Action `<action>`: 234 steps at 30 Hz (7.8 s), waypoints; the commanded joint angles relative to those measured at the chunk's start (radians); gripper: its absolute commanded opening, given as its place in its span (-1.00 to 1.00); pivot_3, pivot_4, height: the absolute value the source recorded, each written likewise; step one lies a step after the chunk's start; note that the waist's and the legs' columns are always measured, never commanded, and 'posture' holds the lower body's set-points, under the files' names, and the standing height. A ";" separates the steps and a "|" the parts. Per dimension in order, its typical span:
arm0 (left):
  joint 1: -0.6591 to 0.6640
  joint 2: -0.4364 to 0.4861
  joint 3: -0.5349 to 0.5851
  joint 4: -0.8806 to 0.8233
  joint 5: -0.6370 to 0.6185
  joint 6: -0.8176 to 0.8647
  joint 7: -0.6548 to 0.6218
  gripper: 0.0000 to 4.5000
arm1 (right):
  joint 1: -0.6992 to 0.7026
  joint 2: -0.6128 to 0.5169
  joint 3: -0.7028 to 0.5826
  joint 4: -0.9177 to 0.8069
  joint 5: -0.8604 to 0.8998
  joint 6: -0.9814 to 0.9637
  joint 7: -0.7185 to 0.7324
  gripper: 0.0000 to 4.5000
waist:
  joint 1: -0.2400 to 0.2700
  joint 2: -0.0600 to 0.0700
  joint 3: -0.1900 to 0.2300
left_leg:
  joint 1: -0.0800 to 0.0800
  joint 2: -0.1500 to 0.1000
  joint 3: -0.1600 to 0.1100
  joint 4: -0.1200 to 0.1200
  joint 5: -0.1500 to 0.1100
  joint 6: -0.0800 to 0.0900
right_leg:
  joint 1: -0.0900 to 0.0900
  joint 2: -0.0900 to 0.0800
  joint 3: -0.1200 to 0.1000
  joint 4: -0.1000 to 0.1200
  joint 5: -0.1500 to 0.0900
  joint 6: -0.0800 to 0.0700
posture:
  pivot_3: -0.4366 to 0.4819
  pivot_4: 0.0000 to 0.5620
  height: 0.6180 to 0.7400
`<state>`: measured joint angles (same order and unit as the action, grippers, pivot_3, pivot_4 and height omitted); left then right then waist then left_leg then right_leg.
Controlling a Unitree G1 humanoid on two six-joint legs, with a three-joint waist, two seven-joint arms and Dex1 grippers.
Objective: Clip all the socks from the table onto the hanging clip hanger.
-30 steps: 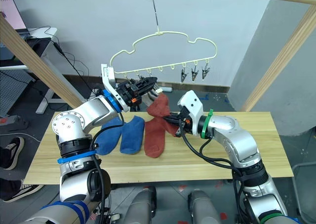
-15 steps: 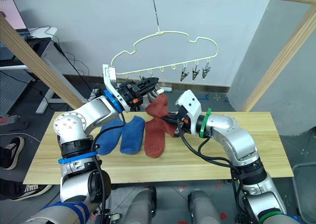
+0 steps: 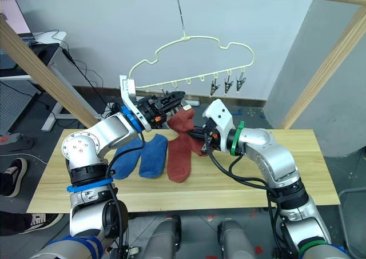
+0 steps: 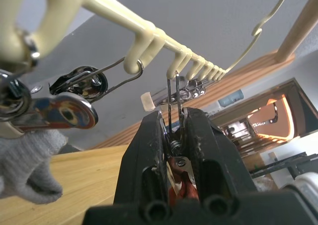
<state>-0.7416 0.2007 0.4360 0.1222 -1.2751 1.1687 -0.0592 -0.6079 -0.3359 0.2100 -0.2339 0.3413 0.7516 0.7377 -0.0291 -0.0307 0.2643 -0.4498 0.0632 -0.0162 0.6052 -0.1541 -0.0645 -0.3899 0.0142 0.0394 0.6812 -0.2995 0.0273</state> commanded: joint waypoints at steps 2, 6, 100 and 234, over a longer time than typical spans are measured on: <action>0.016 0.024 -0.046 -0.076 0.012 -0.016 -0.065 -0.87 | -0.015 0.004 -0.028 -0.017 0.023 -0.011 -0.006 -0.99 | 0.000 0.000 0.000 | 0.000 0.000 0.000 0.000 0.000 0.000 | 0.000 0.000 0.000 0.000 0.000 0.000 | -0.05 -0.04 1.00; 0.025 0.031 -0.042 -0.084 -0.005 -0.030 -0.081 -0.32 | -0.014 0.006 -0.029 -0.011 0.020 -0.015 -0.009 -1.00 | 0.000 0.000 0.000 | 0.000 0.000 0.000 -0.001 0.000 0.000 | 0.000 0.000 0.000 0.000 0.000 0.000 | -0.05 -0.04 1.00; 0.715 0.377 -0.187 -0.762 0.557 -0.655 -0.503 1.00 | -0.236 0.403 -0.216 0.440 -0.222 -0.470 -0.679 -0.11 | 0.027 0.001 0.001 | -0.003 0.002 0.012 -0.012 0.001 0.000 | -0.015 -0.001 0.005 0.002 0.002 -0.006 | 0.18 -0.05 1.00; 0.355 -0.087 -0.545 -0.004 1.128 -1.122 -0.522 -0.98 | -0.300 0.223 -0.439 0.274 0.123 0.145 -0.581 -1.00 | 0.030 0.002 -0.001 | -0.003 0.001 0.012 0.000 0.001 0.000 | -0.015 -0.001 0.005 0.016 0.002 -0.006 | 0.06 -0.18 1.00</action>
<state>-0.3969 0.1230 -0.1094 0.1626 -0.1246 0.0925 -0.5765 -0.8919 -0.1042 -0.1858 0.0740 0.4226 0.8383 0.1735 0.0010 -0.0291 0.2635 -0.4532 0.0639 -0.0044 0.6051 -0.1533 -0.0642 -0.4051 0.0137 0.0445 0.6974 -0.2970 0.0217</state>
